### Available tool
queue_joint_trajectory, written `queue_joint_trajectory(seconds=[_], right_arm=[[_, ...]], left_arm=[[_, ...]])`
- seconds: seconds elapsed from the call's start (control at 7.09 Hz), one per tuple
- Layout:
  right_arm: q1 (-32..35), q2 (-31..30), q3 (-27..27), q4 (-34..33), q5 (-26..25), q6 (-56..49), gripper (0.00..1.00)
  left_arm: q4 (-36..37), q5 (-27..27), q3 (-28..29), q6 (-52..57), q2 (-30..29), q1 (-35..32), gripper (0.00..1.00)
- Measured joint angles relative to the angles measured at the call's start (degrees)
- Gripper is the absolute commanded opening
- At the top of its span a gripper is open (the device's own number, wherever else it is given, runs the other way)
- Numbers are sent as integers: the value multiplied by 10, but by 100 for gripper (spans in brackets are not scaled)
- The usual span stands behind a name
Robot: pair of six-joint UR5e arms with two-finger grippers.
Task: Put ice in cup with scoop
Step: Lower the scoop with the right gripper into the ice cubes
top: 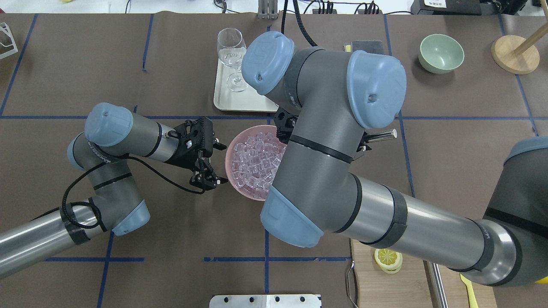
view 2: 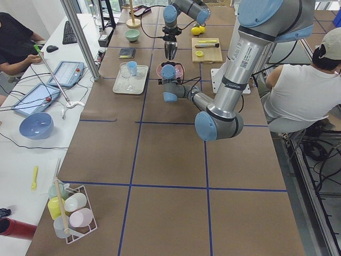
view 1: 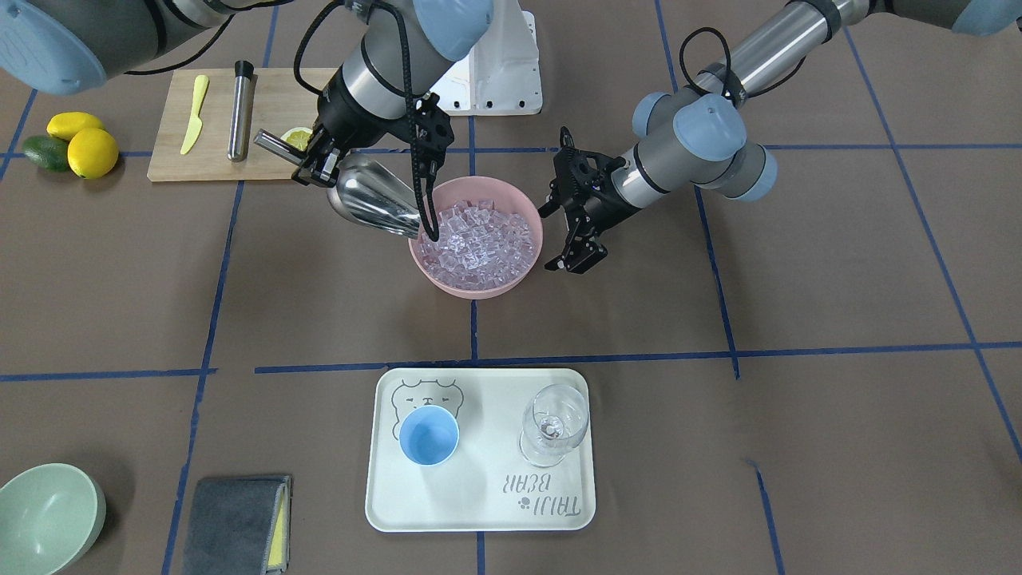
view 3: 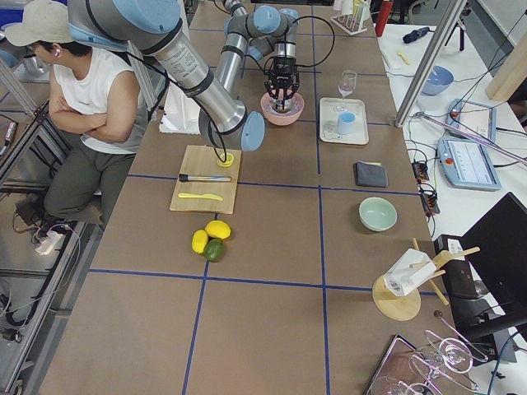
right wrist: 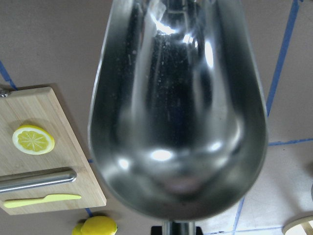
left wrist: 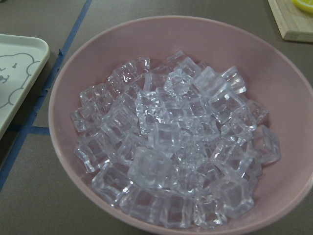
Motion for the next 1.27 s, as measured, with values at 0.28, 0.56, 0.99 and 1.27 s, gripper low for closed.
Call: queue_joint_trajectory(seconds=[0.28,0.56,0.99,1.27], right_arm=[[-13,41,-67,-17,-25,-1,0],[-30,51,-92,-20,-43,0,0],[-55,51,-96,-37,-82,0,0],[-63,51,-97,-39,-90,1,0]], left_arm=[[0,0,1,0,0,1,100],[0,0,1,0,0,1,100],[0,0,1,0,0,1,100],[0,0,1,0,0,1,100]])
